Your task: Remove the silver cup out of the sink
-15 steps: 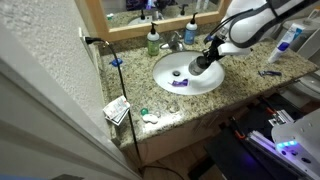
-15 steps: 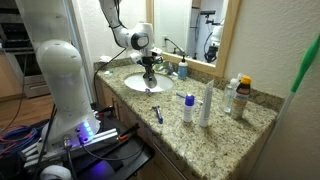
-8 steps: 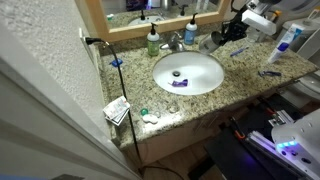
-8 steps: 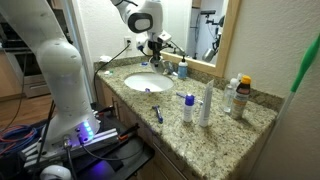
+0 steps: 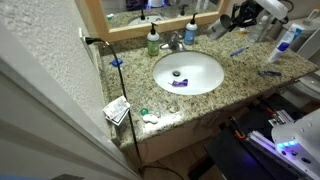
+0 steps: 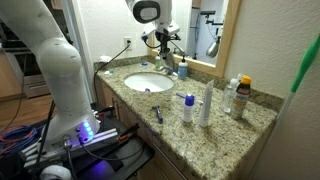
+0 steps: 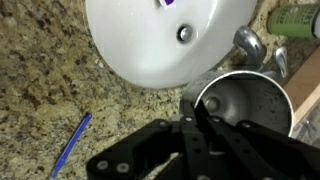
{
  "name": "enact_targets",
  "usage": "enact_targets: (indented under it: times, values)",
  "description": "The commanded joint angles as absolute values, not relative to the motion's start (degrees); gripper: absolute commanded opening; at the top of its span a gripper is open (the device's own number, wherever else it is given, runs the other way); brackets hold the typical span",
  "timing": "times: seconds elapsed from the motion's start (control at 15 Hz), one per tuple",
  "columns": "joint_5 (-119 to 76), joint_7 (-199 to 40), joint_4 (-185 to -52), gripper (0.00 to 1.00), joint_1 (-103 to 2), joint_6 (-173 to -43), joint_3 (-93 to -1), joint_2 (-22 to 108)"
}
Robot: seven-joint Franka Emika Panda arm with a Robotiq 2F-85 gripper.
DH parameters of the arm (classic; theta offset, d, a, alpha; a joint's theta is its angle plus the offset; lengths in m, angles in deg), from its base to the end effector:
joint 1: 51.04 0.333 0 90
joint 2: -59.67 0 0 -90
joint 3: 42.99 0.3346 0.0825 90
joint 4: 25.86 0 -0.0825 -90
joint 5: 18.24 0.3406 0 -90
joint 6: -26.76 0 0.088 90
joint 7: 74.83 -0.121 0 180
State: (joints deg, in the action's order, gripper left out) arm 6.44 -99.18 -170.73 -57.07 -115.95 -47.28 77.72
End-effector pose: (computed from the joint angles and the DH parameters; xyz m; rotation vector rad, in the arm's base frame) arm 0.4082 -0.0741 0.4462 -2.4818 1.2202 -0.3159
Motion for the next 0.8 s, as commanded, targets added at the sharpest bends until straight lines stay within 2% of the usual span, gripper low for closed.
enact_targets:
  times: [0.0,0.07,0.13,0.27,0.33,0.73]
  values:
    - [4.67,-106.40,-163.38,0.02,-61.28,-108.17,-49.88,74.13]
    - [4.70,-108.96,-162.20,0.02,-61.61,-106.40,-49.94,73.11]
    - [5.42,-104.79,-165.64,0.07,-60.81,-109.37,-50.09,76.64]
    - [5.14,-107.28,-164.07,0.07,-61.39,-107.76,-50.36,74.99]
    - [5.12,-107.84,-163.74,0.02,-61.31,-107.75,-50.28,74.31]
    - [12.39,-112.18,-152.07,0.02,-63.33,-101.78,-56.03,55.90]
